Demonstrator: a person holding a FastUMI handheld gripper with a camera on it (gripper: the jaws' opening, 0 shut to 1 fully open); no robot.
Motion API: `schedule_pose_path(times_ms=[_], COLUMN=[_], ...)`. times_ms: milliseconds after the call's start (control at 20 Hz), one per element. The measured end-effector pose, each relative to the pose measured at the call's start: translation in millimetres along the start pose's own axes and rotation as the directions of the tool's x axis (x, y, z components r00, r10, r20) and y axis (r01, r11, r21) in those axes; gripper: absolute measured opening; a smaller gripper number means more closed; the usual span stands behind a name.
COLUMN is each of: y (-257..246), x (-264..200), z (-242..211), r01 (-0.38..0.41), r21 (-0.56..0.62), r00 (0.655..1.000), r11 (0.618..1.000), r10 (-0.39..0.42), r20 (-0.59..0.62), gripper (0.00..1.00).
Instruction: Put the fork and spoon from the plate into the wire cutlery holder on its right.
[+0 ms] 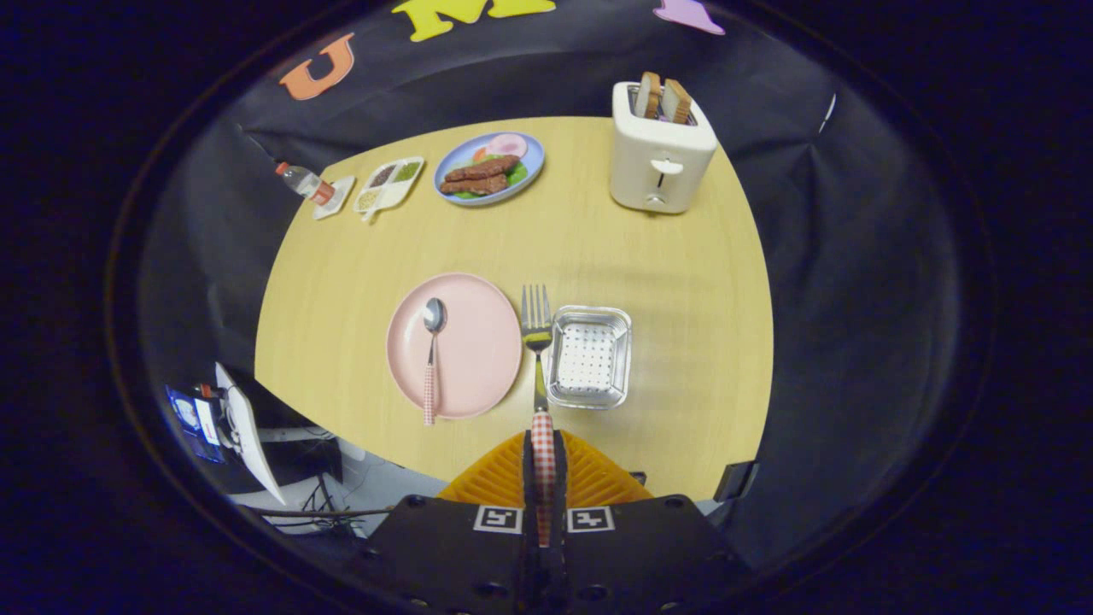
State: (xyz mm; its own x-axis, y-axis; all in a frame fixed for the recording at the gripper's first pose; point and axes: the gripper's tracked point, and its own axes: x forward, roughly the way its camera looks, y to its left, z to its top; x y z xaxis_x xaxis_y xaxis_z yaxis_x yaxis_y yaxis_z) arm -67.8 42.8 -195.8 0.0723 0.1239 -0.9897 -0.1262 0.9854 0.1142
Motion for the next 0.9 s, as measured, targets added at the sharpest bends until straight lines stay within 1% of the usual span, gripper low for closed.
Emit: schedule_pose_path(times_ms=[100, 250, 400, 450, 600, 800, 900], y=[-1, -3, -14, -17, -26, -22, -22], x=[4, 18, 30, 33, 47, 59, 65], z=[-3, -15, -17, -14, -4, -2, 1], r01=[-0.012, -0.025, 0.019, 0.029, 0.063, 0.069, 0.081], r21=[0.048, 0.142, 0.215, 0.228, 0.213, 0.222, 0.214], r00=[0.998, 0.983, 0.962, 0.959, 0.953, 0.936, 0.931], r11=[0.999, 0.99, 0.976, 0.973, 0.975, 0.973, 0.973], r10=[0.015, 0.051, 0.04, 0.037, 0.004, 0.014, 0.002], r20=[-0.068, -0.178, -0.27, -0.282, -0.304, -0.351, -0.364], gripper=[0.04, 0.04, 0.04, 0.04, 0.04, 0.04, 0.04])
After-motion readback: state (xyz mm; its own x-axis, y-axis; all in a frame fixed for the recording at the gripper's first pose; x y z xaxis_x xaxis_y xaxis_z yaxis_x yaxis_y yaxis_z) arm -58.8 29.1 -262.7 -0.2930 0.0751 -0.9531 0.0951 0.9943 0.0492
